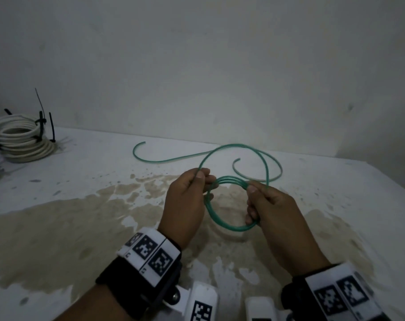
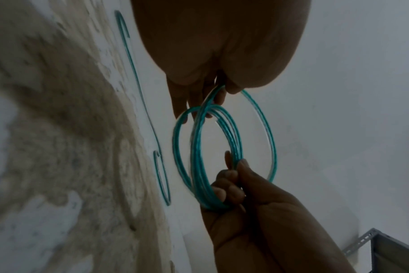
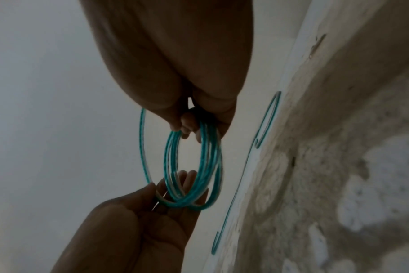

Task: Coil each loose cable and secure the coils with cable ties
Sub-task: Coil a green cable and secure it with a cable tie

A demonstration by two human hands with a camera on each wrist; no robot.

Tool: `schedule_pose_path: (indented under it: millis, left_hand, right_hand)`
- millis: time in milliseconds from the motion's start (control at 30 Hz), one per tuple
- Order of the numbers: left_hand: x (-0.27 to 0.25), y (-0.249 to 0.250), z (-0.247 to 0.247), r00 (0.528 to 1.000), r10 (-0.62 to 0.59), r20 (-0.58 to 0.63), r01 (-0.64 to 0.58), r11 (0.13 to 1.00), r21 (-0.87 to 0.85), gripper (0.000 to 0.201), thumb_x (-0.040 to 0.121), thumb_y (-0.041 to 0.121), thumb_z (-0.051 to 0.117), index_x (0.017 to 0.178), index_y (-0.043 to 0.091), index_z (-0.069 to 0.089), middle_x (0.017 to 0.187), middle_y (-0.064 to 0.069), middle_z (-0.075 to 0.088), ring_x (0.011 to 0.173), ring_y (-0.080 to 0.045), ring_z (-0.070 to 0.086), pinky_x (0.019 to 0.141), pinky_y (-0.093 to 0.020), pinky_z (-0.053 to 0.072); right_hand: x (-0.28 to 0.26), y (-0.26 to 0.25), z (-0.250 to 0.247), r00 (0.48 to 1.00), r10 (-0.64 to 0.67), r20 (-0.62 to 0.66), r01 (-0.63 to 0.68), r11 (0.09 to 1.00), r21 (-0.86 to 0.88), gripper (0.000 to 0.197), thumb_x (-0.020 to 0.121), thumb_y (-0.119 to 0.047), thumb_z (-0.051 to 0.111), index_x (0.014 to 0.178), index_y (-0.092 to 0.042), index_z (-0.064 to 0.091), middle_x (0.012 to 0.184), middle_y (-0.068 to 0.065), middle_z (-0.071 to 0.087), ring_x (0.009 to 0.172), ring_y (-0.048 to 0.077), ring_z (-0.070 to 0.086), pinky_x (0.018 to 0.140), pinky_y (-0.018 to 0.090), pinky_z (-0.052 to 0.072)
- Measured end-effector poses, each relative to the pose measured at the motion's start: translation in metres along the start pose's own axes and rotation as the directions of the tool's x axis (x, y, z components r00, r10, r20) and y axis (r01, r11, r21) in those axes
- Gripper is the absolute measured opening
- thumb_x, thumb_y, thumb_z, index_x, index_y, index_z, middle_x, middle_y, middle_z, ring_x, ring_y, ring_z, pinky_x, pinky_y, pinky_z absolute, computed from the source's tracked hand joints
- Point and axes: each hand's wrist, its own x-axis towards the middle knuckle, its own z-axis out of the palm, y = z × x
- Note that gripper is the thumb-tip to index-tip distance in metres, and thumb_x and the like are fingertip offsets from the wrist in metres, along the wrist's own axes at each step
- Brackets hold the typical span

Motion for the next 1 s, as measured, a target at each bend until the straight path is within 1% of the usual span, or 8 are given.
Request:
schedule_pose_path:
  millis: [167, 300, 433, 533, 600, 733, 867, 1000]
  left_hand:
    - [-0.003, 0.003, -0.005, 0.991, -0.052, 0.124, 0.048, 0.998, 0.031, 0.026, 0.100, 0.002, 0.037, 0.106, 0.011, 0.061, 0.082, -0.012, 0.067, 0.062, -0.018, 0.061, 0.063, -0.030, 0.055]
    - [-0.004, 0.005, -0.010, 0.977, -0.091, 0.193, 0.078, 0.994, 0.074, 0.032, 0.097, -0.003, 0.035, 0.105, 0.009, 0.064, 0.065, -0.007, 0.064, 0.053, -0.016, 0.052, 0.053, -0.026, 0.050]
    - [-0.007, 0.006, -0.011, 0.963, -0.066, 0.263, 0.018, 0.983, 0.181, 0.025, 0.099, 0.013, 0.045, 0.092, 0.007, 0.068, 0.068, -0.007, 0.066, 0.053, -0.016, 0.048, 0.051, -0.026, 0.044]
    - [-0.008, 0.002, -0.012, 0.946, -0.026, 0.324, -0.082, 0.945, 0.316, 0.024, 0.095, 0.022, 0.054, 0.086, 0.007, 0.070, 0.079, -0.020, 0.066, 0.053, -0.016, 0.047, 0.055, -0.029, 0.042]
    - [-0.007, 0.001, -0.015, 0.951, -0.007, 0.308, -0.095, 0.944, 0.316, 0.025, 0.095, 0.022, 0.055, 0.084, 0.005, 0.070, 0.077, -0.022, 0.063, 0.053, -0.016, 0.045, 0.054, -0.030, 0.041]
    - [-0.003, -0.002, -0.020, 0.966, 0.027, 0.259, -0.115, 0.936, 0.334, 0.026, 0.093, 0.022, 0.058, 0.079, 0.004, 0.070, 0.069, -0.026, 0.057, 0.051, -0.017, 0.043, 0.055, -0.029, 0.039]
    - [-0.002, -0.003, -0.022, 0.966, 0.041, 0.253, -0.148, 0.896, 0.420, 0.023, 0.092, 0.022, 0.060, 0.081, 0.007, 0.073, 0.067, 0.002, 0.065, 0.048, -0.001, 0.046, 0.056, -0.018, 0.041]
    - [0.001, -0.004, -0.023, 0.978, 0.000, 0.208, -0.071, 0.940, 0.334, 0.022, 0.092, 0.022, 0.060, 0.081, 0.007, 0.072, 0.070, -0.008, 0.063, 0.052, -0.010, 0.045, 0.057, -0.026, 0.041]
  right_hand:
    - [-0.004, -0.005, 0.000, 0.998, -0.001, 0.061, 0.004, 0.999, -0.043, 0.025, 0.096, -0.018, 0.049, 0.082, -0.022, 0.069, 0.045, -0.008, 0.043, 0.046, 0.009, 0.042, 0.052, 0.027, 0.040]
    - [-0.006, -0.007, -0.003, 0.994, -0.007, 0.106, 0.015, 0.997, -0.073, 0.023, 0.096, -0.020, 0.050, 0.090, -0.020, 0.072, 0.045, -0.008, 0.043, 0.045, 0.008, 0.041, 0.052, 0.028, 0.039]
    - [-0.007, -0.007, -0.005, 0.989, 0.005, 0.150, 0.008, 0.997, -0.082, 0.023, 0.095, -0.019, 0.050, 0.096, -0.021, 0.073, 0.046, -0.010, 0.045, 0.047, 0.008, 0.040, 0.052, 0.027, 0.037]
    - [-0.007, -0.005, -0.006, 0.978, 0.006, 0.209, 0.012, 0.996, -0.084, 0.023, 0.095, -0.019, 0.051, 0.097, -0.022, 0.074, 0.050, -0.008, 0.046, 0.051, 0.011, 0.044, 0.056, 0.031, 0.040]
    - [-0.006, -0.006, -0.008, 0.977, 0.033, 0.211, -0.032, 0.999, -0.010, 0.020, 0.091, -0.024, 0.057, 0.105, -0.017, 0.069, 0.059, -0.004, 0.058, 0.057, 0.013, 0.054, 0.063, 0.033, 0.047]
    - [0.000, -0.009, -0.017, 0.994, 0.078, 0.071, -0.088, 0.985, 0.151, 0.060, 0.067, -0.050, 0.064, 0.120, -0.023, 0.056, 0.092, 0.000, 0.073, 0.082, 0.017, 0.070, 0.076, 0.036, 0.055]
    - [0.004, -0.013, -0.029, 0.998, 0.051, -0.045, -0.038, 0.968, 0.250, 0.032, 0.084, -0.036, 0.062, 0.110, -0.017, 0.065, 0.078, 0.001, 0.069, 0.063, 0.014, 0.060, 0.062, 0.034, 0.053]
    - [0.003, -0.008, -0.038, 1.000, -0.023, -0.021, 0.023, 1.000, -0.004, 0.013, 0.090, -0.019, 0.060, 0.091, -0.025, 0.071, 0.063, -0.004, 0.064, 0.055, 0.010, 0.052, 0.058, 0.028, 0.050]
